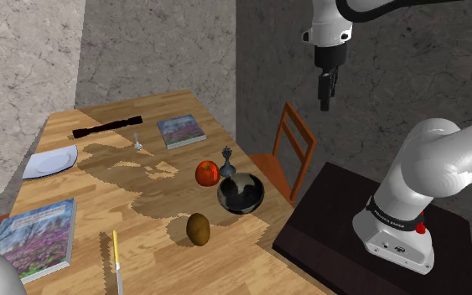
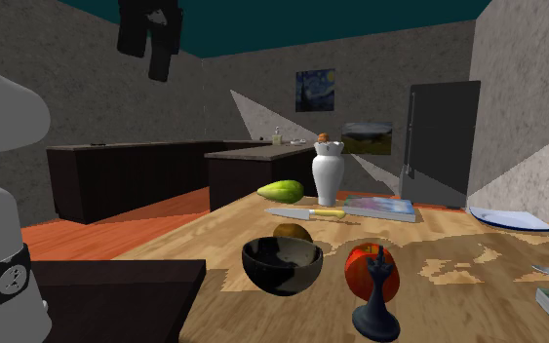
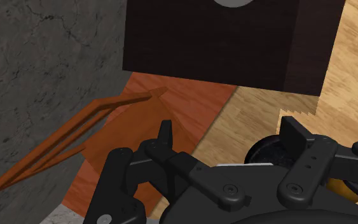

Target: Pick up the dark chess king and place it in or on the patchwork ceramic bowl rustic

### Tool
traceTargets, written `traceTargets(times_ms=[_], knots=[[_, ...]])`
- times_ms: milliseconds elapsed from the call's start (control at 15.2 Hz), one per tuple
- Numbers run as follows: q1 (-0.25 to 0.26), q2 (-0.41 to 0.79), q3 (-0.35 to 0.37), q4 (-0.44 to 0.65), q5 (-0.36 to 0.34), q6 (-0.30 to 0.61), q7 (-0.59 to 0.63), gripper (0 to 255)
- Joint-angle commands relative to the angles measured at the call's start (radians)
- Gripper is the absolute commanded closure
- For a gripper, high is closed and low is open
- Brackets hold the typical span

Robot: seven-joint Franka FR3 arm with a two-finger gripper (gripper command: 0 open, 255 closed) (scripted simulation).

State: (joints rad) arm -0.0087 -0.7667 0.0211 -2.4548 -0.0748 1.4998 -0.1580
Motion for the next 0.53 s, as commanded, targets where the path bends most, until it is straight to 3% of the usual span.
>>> traceTargets(times_ms=[0, 462], knots=[[0.000, 0.000, 0.000, 0.000, 0.000, 0.000, 0.000, 0], [0.011, 0.191, 0.018, -0.033, 0.028, 0.265, 0.041, 0]])
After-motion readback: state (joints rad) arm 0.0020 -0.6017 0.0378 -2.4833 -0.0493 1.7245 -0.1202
